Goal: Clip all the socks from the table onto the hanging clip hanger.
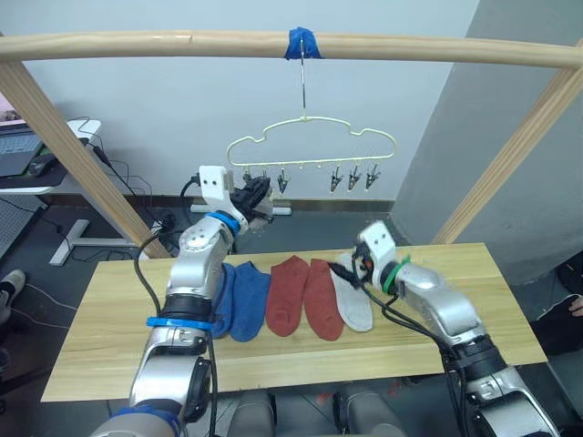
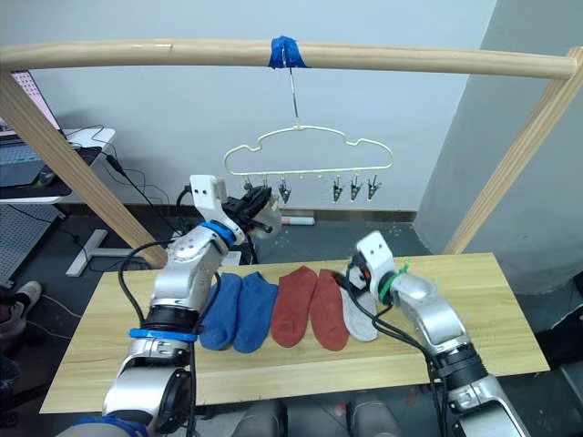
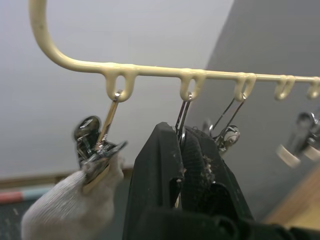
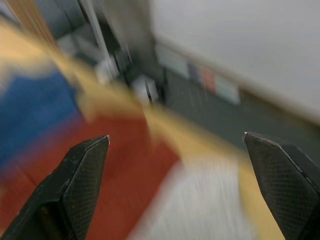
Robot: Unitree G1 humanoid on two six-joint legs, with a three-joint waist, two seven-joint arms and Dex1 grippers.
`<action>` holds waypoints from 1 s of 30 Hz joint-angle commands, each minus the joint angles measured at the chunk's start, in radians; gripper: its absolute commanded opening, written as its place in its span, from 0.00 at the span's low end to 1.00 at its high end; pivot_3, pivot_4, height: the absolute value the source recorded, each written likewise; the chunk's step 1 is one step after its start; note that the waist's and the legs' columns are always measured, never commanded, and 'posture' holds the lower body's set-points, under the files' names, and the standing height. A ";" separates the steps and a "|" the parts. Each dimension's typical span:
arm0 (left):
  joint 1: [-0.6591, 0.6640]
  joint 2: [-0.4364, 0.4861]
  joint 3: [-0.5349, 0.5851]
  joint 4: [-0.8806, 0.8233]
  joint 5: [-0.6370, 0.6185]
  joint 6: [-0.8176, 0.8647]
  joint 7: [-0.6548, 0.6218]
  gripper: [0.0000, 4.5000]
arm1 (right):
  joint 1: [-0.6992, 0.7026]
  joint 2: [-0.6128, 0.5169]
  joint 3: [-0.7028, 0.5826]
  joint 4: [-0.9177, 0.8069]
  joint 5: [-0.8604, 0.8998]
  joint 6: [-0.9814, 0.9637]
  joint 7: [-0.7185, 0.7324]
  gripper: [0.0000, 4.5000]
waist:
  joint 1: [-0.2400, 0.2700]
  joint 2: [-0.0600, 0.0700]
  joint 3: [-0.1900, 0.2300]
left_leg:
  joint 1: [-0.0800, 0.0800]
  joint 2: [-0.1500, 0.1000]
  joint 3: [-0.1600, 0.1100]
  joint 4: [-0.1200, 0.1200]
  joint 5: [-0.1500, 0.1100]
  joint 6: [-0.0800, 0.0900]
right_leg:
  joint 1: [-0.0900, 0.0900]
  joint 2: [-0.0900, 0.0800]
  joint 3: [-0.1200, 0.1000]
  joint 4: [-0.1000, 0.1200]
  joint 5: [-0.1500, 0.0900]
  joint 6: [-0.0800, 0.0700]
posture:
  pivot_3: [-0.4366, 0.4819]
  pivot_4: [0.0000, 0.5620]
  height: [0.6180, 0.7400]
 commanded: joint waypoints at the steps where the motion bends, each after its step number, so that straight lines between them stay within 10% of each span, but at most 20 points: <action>1: 0.023 0.039 0.017 -0.119 -0.047 0.119 -0.031 0.00 | -0.087 0.030 0.010 0.225 -0.083 -0.152 0.002 1.00 | 0.000 0.001 0.001 | 0.000 0.000 0.000 0.000 0.000 0.000 | 0.000 0.000 0.000 0.000 0.000 0.000 | 0.49 0.26 1.00; 12: 0.084 0.066 0.032 -0.232 -0.075 0.211 -0.031 0.00 | -0.175 0.076 -0.017 0.538 -0.162 -0.292 0.050 1.00 | 0.009 0.002 0.001 | 0.004 0.000 -0.001 0.000 0.000 0.000 | 0.004 0.000 0.000 0.000 0.000 0.000 | 0.52 0.27 1.00; 26: 0.108 0.077 0.050 -0.291 -0.169 0.365 -0.058 0.00 | 0.018 -0.008 -0.079 0.199 -0.131 -0.235 0.158 0.01 | 0.010 0.002 0.001 | 0.013 0.000 0.001 -0.003 0.000 0.000 | 0.013 0.000 0.001 -0.002 0.000 0.000 | 0.52 0.27 1.00; 30: 0.099 0.070 0.091 -0.302 -0.266 0.496 -0.054 0.00 | 0.083 -0.035 -0.101 -0.064 -0.062 -0.151 0.232 0.01 | 0.008 0.002 0.001 | 0.013 0.000 0.001 -0.004 0.000 0.000 | 0.012 0.000 0.002 -0.002 -0.002 0.003 | 0.52 0.26 1.00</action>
